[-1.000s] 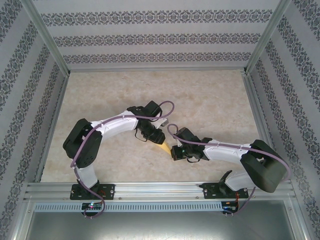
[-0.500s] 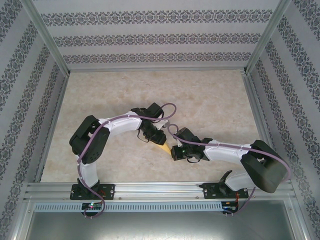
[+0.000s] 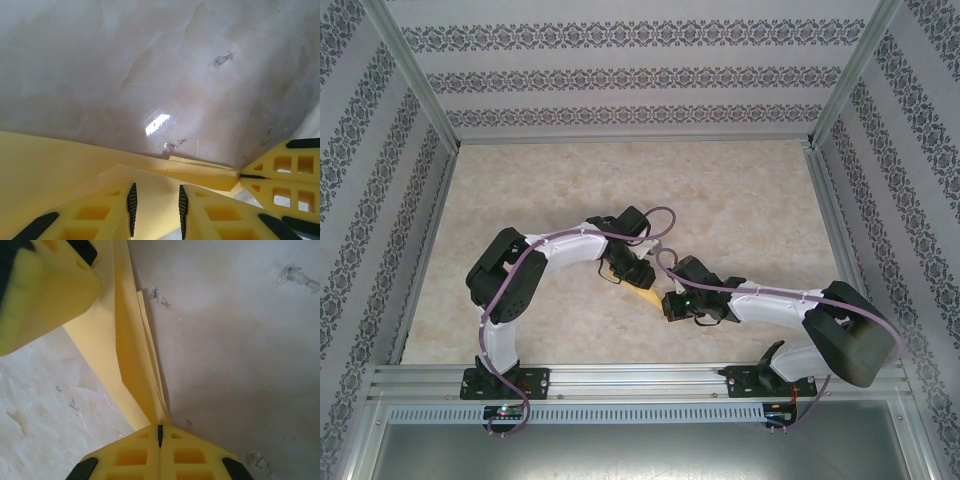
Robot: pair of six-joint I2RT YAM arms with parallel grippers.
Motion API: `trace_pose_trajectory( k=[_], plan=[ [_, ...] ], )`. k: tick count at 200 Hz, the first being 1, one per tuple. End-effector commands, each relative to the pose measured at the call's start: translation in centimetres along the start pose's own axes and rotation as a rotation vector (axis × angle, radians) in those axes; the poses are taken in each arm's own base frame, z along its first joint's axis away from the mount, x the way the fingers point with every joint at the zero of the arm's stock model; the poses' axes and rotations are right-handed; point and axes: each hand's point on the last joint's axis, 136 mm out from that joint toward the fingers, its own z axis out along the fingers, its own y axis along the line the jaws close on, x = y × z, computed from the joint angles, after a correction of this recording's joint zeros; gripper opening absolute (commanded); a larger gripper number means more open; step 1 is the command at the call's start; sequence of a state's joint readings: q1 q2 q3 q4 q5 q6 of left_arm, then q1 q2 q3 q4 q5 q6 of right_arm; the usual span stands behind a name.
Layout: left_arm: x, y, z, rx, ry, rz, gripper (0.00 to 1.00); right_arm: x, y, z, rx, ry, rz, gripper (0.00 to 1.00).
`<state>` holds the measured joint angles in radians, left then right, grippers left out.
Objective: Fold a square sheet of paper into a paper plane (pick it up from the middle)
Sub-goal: Fold the wing for the fifth time at the center of the table.
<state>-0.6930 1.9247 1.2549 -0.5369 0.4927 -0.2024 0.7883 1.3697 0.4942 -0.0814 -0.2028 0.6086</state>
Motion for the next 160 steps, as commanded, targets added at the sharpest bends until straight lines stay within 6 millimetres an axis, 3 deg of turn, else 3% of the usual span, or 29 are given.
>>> trace_pose_trajectory(
  k=[1, 117, 160],
  plan=[
    [-0.9, -0.3, 0.3, -0.002, -0.022, 0.046, 0.32, 4.4, -3.4, 0.5, 0.117, 0.135, 0.042, 0.02],
    [-0.4, 0.8, 2.2, -0.009, 0.009, 0.044, 0.32, 3.1, -1.6, -0.8, 0.027, 0.081, 0.049, 0.08],
    [0.5, 1.0, 2.8, 0.004, 0.042, 0.040, 0.32, 1.0, 0.3, -3.1, -0.034, 0.011, 0.046, 0.15]
  ],
)
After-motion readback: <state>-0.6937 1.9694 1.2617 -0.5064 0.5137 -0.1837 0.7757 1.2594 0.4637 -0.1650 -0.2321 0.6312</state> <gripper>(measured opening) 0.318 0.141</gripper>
